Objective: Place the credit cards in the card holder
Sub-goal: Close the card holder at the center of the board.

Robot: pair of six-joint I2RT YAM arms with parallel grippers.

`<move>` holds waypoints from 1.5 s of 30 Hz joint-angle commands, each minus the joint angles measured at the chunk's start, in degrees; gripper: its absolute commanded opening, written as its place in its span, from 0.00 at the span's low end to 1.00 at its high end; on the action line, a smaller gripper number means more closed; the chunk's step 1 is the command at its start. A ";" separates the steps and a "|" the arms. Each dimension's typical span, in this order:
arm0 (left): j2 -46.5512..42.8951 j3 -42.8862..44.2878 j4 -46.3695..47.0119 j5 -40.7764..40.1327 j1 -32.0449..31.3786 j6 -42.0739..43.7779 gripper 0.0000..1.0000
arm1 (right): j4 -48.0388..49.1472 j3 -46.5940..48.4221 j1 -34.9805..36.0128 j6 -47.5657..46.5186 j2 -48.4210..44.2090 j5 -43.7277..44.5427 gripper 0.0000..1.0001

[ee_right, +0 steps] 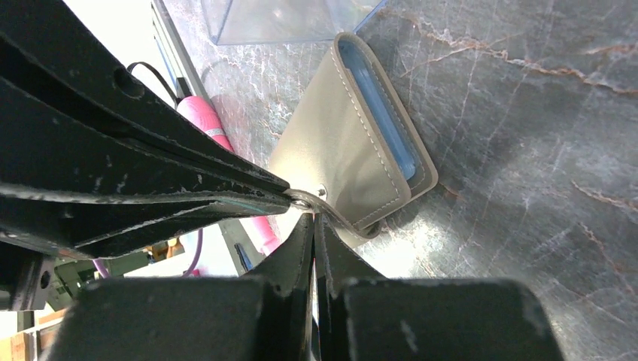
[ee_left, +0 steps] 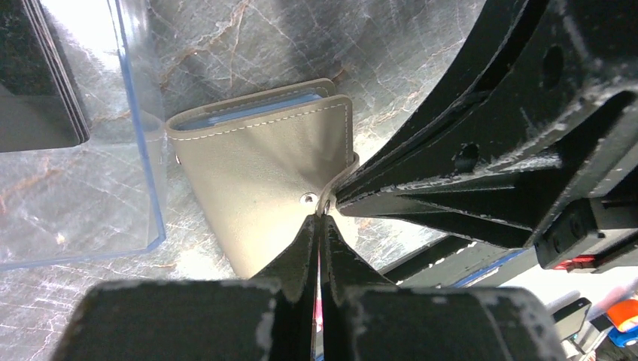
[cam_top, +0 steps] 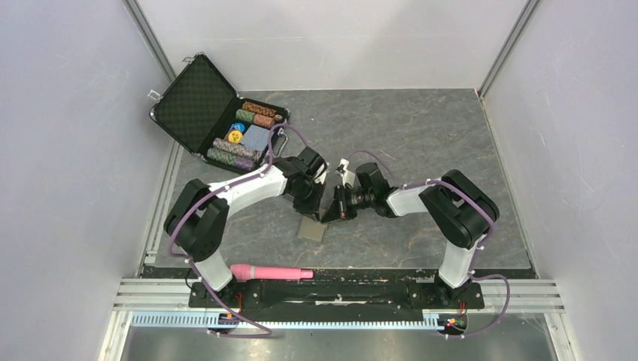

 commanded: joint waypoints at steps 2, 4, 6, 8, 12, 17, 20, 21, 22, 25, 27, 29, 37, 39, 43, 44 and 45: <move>-0.03 1.31 -0.94 -1.83 -0.77 -0.25 0.02 | 1.96 2.58 0.16 -0.87 -0.09 0.74 0.00; 0.30 1.28 -1.20 -2.09 -0.90 -0.24 0.02 | 1.95 2.97 0.25 -0.82 0.43 0.57 0.00; 0.55 1.32 -1.62 -3.19 -1.12 -0.18 0.02 | 1.96 3.31 0.33 -0.68 1.01 0.48 0.00; 0.80 1.49 -2.17 -4.06 -1.26 -0.07 0.02 | 1.80 3.68 0.58 -0.72 1.48 0.31 0.00; 1.61 1.27 -2.31 -3.99 -1.34 0.11 0.02 | 1.26 3.99 0.95 -0.99 2.40 0.31 0.00; 2.55 0.26 -1.53 -4.64 -1.61 0.28 0.02 | 0.22 4.55 1.12 -1.68 3.60 0.23 0.00; 2.96 -0.26 -1.25 -4.88 -1.61 0.28 0.02 | 0.46 4.64 1.36 -1.68 4.27 -0.20 0.00; 3.09 -0.37 -1.13 -4.97 -1.61 0.33 0.02 | 0.47 4.65 1.45 -1.67 4.36 -0.22 0.00; 3.25 -0.51 -1.07 -5.00 -1.61 0.33 0.02 | 0.41 4.82 1.50 -1.75 4.44 -0.30 0.00; 3.89 -1.24 -0.48 -5.61 -1.61 0.28 0.02 | -0.16 5.22 1.78 -2.18 4.93 -0.42 0.00; 4.15 -1.90 0.08 -6.20 -1.61 0.20 0.02 | -0.97 5.60 1.91 -2.71 5.16 -0.31 0.00; 4.20 -2.49 0.75 -6.65 -1.61 -0.06 0.02 | -1.87 5.95 2.07 -3.38 5.16 -0.06 0.00; 7.03 -2.64 1.34 -10.70 -1.39 -0.24 0.02 | -12.77 9.45 3.00 -10.77 6.39 4.72 0.00; 8.41 -2.88 1.87 -11.11 -1.26 -0.29 0.02 | -18.90 11.40 3.63 -14.29 7.44 7.79 0.00; 10.73 -4.65 3.78 -11.33 -0.91 -0.86 0.02 | -26.19 12.40 4.62 -17.53 9.21 12.96 0.00; 11.35 -5.09 4.34 -11.26 -0.86 -1.01 0.02 | -26.98 12.26 4.72 -17.89 9.57 13.76 0.00; 11.84 -5.68 4.84 -10.96 -0.83 -0.99 0.02 | -27.91 12.21 4.81 -18.32 9.96 14.59 0.00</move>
